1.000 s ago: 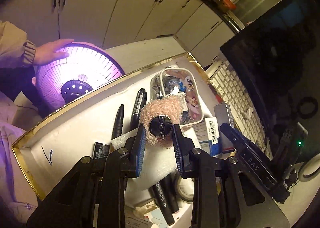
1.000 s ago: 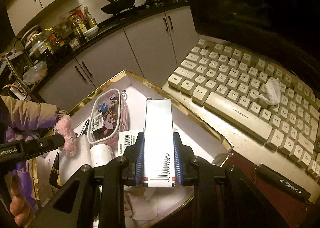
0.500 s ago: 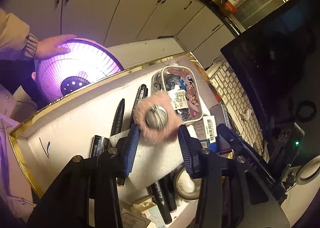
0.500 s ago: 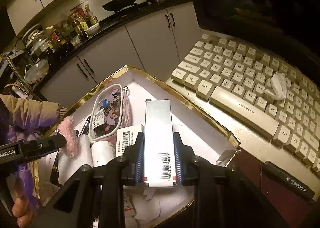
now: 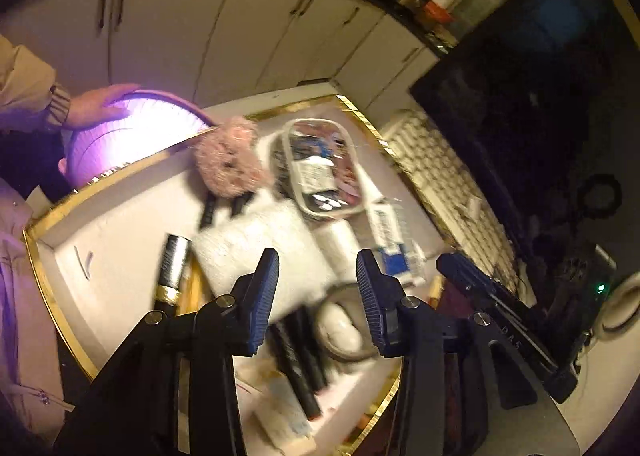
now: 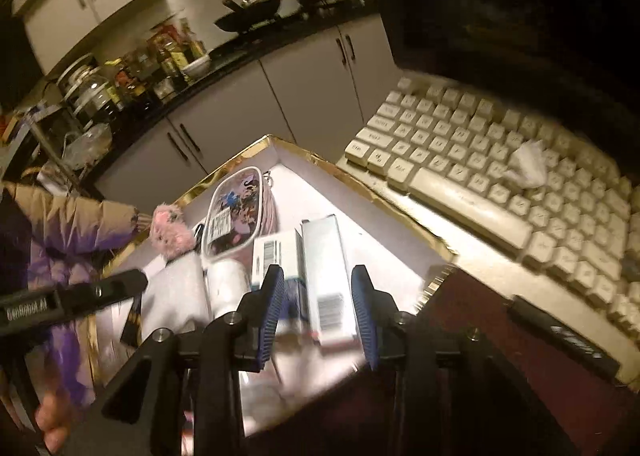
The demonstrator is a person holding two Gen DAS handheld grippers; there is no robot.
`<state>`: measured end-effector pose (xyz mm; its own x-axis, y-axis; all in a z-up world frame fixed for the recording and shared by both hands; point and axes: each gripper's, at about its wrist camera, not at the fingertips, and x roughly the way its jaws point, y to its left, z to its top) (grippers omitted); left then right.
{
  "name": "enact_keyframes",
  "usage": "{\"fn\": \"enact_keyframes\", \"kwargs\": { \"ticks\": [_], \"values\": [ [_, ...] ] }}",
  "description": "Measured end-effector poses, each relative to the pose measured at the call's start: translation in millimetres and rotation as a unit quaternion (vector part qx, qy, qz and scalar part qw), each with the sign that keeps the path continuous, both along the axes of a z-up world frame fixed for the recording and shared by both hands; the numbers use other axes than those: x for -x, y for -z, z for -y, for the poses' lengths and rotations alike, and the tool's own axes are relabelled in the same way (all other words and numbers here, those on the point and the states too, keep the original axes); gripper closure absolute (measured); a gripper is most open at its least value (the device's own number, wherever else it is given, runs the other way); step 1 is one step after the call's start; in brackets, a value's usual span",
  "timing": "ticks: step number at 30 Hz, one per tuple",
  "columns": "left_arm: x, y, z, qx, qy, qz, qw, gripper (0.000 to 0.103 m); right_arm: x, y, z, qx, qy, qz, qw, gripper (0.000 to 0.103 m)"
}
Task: Organize objects
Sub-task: 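Move both tools back over the desk and grasp the black marker with right tool, then carry the black marker over the tray with right tool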
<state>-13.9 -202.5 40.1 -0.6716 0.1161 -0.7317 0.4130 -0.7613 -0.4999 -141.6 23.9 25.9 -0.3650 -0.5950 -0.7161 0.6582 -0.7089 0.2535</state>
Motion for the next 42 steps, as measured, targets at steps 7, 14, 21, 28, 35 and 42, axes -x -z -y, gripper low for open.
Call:
{"fn": "enact_keyframes", "kwargs": {
  "ticks": [7, 14, 21, 28, 35, 42],
  "values": [
    [-6.5, -4.9, -54.6, -0.004, 0.082, -0.055, 0.9951, 0.063, 1.4, 7.0, -71.1, -0.075, 0.022, -0.054, 0.995, 0.068],
    [-2.6, 4.2, -105.1, -0.012, 0.164, -0.073, 0.9838, 0.063, 24.1, 19.2, -99.8, -0.145, 0.052, -0.071, 0.985, 0.068],
    [-3.6, 22.3, -126.1, -0.019, 0.19, -0.057, 0.9799, 0.062, 39.9, 36.7, -95.6, -0.196, 0.034, -0.067, 0.978, 0.065],
    [-2.1, 27.7, -124.1, -0.022, 0.192, -0.049, 0.9799, 0.063, 47.1, 43.9, -99.8, -0.216, 0.02, -0.048, 0.975, 0.065],
    [-2.1, 33.2, -122.8, -0.026, 0.189, -0.043, 0.9807, 0.063, 36.5, 40.8, -94.8, -0.235, -0.024, -0.046, 0.971, 0.079],
    [-1.5, 32.0, -130.4, -0.019, 0.199, -0.04, 0.979, 0.063, 41.8, 40.2, -91.7, -0.239, -0.039, -0.033, 0.97, 0.08]
  ]
}}
